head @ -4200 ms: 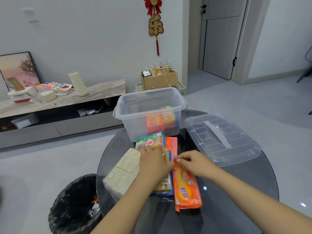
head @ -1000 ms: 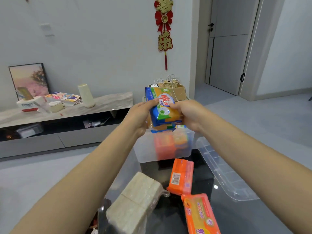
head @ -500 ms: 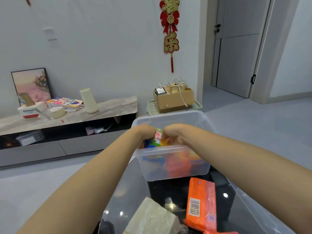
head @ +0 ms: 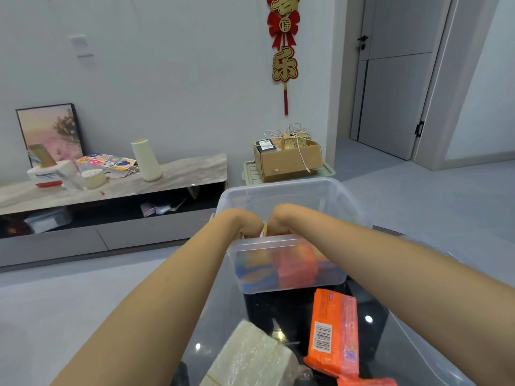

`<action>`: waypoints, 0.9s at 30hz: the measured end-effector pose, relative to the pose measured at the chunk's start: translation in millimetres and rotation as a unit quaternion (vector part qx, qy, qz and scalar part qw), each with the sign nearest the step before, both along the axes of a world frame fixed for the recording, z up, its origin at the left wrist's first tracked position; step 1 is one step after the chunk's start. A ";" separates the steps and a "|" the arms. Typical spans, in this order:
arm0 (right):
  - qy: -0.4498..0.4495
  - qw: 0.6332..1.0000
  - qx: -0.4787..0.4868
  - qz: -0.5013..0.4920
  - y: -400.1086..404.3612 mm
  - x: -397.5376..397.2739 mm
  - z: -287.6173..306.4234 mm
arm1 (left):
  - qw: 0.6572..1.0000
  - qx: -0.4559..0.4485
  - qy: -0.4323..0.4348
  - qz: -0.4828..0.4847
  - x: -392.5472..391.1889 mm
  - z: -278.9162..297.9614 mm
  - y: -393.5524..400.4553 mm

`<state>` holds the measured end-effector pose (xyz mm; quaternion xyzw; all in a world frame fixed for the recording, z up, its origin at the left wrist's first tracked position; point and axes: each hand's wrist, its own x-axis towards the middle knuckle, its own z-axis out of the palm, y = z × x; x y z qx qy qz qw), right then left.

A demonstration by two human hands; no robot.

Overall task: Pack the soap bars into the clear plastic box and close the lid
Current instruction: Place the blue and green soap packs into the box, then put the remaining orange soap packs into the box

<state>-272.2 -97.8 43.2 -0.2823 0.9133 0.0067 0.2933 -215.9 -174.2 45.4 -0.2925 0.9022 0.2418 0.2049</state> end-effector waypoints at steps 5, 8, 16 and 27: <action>-0.006 0.999 0.009 0.036 5.2 -3.8 -0.1 | 1.000 -0.014 0.020 0.002 3.3 2.1 3.5; -0.053 0.996 -0.068 -0.011 12.2 -5.1 0.2 | 0.998 -0.034 0.051 -0.023 4.1 5.0 6.1; 0.093 0.901 -0.415 -0.088 80.9 30.4 15.9 | 0.935 -0.012 0.354 -0.022 51.0 18.2 53.4; 0.114 0.891 -0.436 -0.061 210.1 125.7 -34.4 | 0.917 0.015 0.398 -0.031 130.0 -40.7 146.7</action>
